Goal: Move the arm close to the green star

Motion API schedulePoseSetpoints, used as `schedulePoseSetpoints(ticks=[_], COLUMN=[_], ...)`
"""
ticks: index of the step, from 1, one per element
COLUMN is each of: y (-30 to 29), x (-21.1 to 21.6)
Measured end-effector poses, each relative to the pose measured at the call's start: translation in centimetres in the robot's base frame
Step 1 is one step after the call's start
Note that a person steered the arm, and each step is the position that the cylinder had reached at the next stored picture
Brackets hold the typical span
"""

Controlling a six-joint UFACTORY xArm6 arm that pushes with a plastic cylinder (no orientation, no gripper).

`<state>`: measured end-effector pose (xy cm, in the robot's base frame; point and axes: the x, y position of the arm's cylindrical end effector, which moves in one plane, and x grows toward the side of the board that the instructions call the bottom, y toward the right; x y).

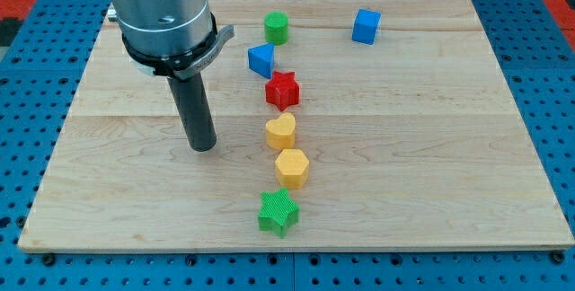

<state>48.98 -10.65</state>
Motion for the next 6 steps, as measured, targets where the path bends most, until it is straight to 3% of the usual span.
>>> schedulePoseSetpoints(ticks=[3,4,6], y=[-1.1,0.6,4.0], x=[1.8,10.0,12.9])
